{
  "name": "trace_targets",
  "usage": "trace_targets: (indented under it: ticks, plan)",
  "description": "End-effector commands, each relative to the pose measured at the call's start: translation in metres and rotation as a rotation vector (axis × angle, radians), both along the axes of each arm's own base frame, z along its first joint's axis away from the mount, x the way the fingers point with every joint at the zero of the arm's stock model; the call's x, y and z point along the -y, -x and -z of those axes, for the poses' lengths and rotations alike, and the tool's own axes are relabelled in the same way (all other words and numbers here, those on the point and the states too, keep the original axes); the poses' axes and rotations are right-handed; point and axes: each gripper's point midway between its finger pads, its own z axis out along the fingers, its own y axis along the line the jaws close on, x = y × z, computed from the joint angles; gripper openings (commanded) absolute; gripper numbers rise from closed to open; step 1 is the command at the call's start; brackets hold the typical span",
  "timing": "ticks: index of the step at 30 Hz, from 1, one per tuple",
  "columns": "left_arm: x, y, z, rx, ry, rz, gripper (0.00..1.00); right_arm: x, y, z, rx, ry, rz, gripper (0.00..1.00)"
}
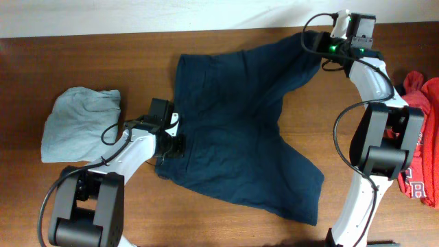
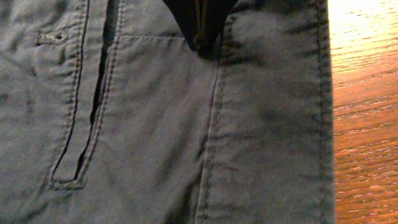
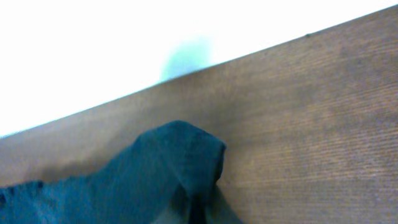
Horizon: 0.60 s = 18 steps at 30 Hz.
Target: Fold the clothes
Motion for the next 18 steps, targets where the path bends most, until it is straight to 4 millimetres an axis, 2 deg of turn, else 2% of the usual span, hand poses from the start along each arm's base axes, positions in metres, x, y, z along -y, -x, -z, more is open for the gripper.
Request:
trace_targets:
  ticks: [1, 4, 6, 8, 9, 13, 18]
  plan:
    - [-0.003, -0.001, 0.003, -0.001, -0.020, 0.010, 0.00, 0.006, -0.009, -0.033, 0.067, 0.000, 0.058, 0.25]
    - [-0.003, -0.001, 0.003, -0.001, -0.020, 0.010, 0.00, 0.010, -0.011, -0.023, 0.052, 0.017, 0.080, 0.39]
    - [-0.003, -0.001, 0.003, -0.002, -0.019, 0.011, 0.00, 0.011, -0.010, -0.015, 0.037, 0.020, 0.077, 0.54]
    - [-0.003, -0.001, 0.003, -0.001, -0.020, 0.010, 0.00, 0.013, -0.005, -0.001, -0.001, 0.041, 0.062, 0.66]
    - [-0.003, -0.001, 0.003, -0.001, -0.020, 0.010, 0.00, 0.017, 0.005, 0.010, -0.048, 0.071, 0.036, 0.72]
    - [-0.003, -0.002, 0.003, 0.001, -0.020, 0.011, 0.00, 0.032, 0.033, 0.030, -0.179, 0.085, 0.022, 0.77]
    - [-0.002, -0.005, 0.002, 0.014, -0.016, 0.011, 0.00, 0.060, 0.090, 0.065, -0.435, 0.024, 0.061, 0.76]
